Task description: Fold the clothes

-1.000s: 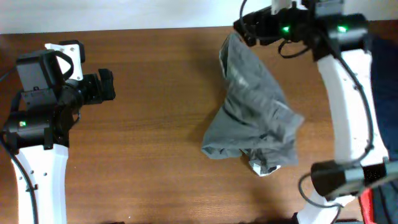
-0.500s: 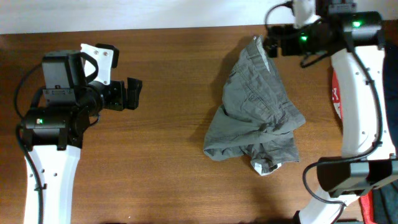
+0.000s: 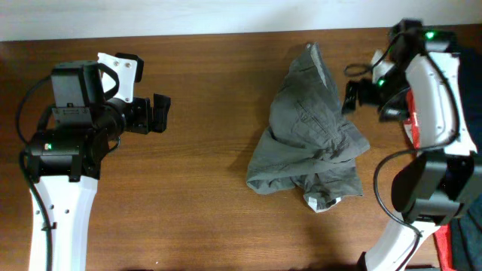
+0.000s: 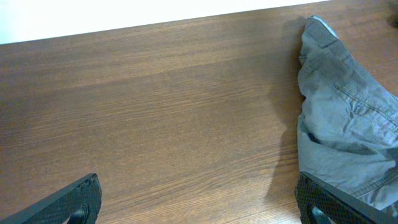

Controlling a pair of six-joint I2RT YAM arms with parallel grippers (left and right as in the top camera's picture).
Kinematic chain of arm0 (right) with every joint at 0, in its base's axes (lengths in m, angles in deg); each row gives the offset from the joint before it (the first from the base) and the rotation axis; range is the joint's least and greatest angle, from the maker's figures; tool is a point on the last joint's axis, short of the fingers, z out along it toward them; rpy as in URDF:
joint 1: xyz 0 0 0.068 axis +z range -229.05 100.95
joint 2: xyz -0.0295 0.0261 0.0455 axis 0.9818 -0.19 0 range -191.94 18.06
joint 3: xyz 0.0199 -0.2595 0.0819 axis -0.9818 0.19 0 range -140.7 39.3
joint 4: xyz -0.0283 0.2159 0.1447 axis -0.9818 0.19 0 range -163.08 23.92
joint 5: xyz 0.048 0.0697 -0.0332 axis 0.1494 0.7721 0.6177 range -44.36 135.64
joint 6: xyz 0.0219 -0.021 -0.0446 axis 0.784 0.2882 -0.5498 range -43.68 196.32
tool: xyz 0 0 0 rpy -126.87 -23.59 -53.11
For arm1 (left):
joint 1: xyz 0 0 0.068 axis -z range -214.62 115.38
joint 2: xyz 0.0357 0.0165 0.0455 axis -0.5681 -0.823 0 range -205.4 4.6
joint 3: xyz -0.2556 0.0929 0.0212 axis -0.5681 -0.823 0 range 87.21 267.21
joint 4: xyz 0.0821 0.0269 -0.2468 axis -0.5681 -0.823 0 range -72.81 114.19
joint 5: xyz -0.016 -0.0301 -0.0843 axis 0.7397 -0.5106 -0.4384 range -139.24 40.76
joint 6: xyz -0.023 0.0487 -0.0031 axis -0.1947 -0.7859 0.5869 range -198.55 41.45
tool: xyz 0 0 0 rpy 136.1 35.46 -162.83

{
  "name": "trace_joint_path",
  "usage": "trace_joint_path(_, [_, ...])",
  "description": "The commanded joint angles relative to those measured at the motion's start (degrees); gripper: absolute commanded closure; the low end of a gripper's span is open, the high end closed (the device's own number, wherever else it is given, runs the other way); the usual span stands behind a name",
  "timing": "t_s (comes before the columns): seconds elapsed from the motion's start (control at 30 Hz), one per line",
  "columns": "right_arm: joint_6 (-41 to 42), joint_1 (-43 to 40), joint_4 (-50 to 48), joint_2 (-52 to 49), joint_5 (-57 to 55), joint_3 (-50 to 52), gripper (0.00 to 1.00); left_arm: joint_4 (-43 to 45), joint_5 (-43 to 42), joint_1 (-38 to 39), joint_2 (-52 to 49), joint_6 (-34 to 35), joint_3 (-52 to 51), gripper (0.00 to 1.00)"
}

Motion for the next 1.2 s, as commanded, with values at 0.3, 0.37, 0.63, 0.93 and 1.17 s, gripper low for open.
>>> trace_joint_path(0.3, [3.1,-3.8,-11.7,-0.1,1.1,22.6,0.01,0.0,0.4,0.1,0.5,-1.2,0.9,0.01])
trace_joint_path(0.37, [2.7,-3.8,-14.7,-0.1,6.1,25.2,0.04,0.0,0.4,0.1,0.5,-1.2,0.9,0.01])
trace_joint_path(0.63, [-1.7,-3.2,-19.0,2.4,34.9,23.1,0.96,0.3,0.4,0.1,0.5,-1.2,0.9,0.01])
trace_joint_path(0.93, [-3.1,8.7,-25.5,14.3,38.8,6.4,0.96,0.7,9.2,0.1,0.5,-1.2,1.0,0.01])
trace_joint_path(1.17, [-3.0,27.8,-38.2,14.4,31.0,3.3,0.96,0.5,24.1,0.1,0.7,-1.1,4.1,0.01])
